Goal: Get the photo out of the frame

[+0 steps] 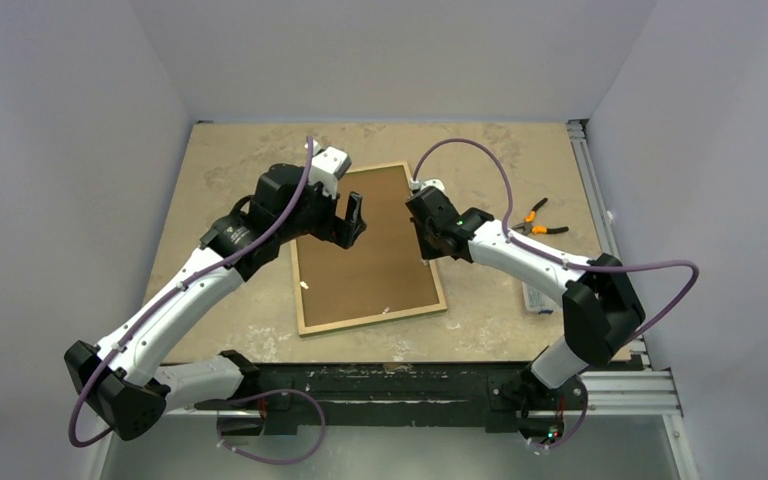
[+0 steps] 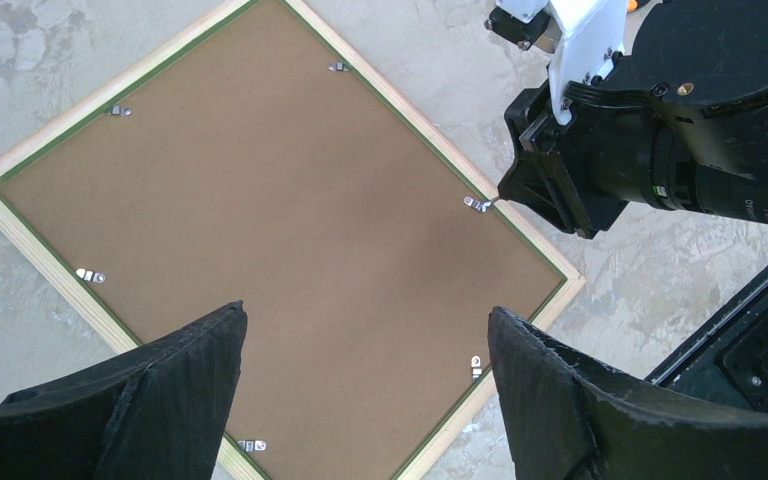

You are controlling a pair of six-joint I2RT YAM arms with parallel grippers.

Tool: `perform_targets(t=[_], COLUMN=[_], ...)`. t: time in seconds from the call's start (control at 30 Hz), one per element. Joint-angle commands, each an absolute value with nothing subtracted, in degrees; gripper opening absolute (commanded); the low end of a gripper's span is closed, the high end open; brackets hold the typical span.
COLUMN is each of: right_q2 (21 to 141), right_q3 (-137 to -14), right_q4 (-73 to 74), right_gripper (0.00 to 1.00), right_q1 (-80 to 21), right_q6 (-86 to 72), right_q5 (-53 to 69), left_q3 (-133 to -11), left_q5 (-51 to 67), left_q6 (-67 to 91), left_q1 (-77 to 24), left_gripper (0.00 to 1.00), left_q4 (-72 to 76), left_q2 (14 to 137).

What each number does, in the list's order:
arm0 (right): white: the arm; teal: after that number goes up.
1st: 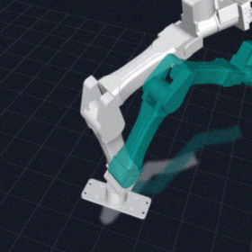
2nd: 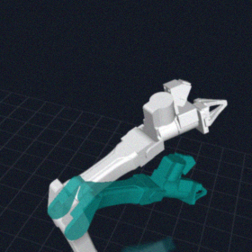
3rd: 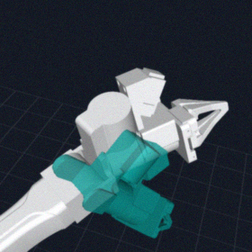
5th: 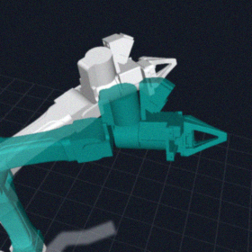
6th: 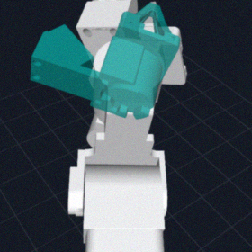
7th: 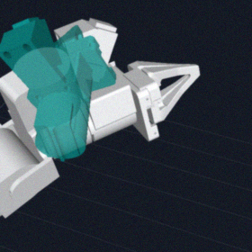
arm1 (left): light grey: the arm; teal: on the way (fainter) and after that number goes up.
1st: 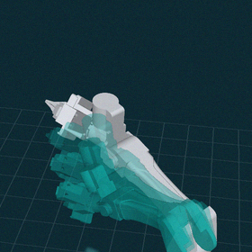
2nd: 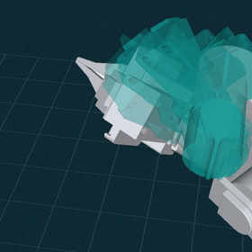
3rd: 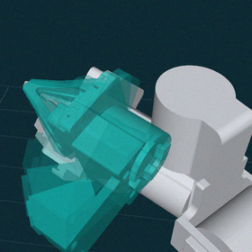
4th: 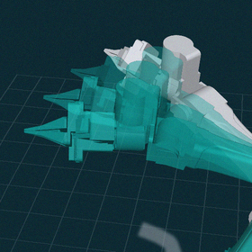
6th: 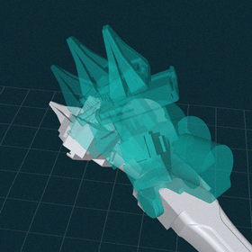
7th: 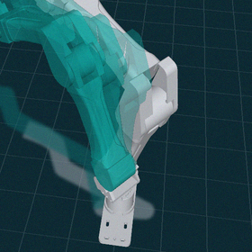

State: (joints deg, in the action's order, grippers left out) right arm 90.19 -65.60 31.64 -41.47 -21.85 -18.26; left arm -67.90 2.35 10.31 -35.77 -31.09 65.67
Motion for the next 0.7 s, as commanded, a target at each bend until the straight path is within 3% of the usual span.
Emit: perform_targets(t=[0.0, 0.67], right_q2=[90.02, 90.39], right_q3=[-66.83, -67.52], right_q4=[29.02, 28.44], right_gripper=[0.00, 0.00], right_q1=[-41.56, -41.57], right_q6=[-22.92, -23.93], right_q5=[-18.54, -15.36], left_q3=[-69.04, -69.08], left_q5=[3.34, 4.00], left_q6=[11.06, 11.25], left_q1=[-35.26, -35.16], left_gripper=[0.88, 0.88], left_q4=[-30.12, -30.32], left_q2=[65.56, 65.71])
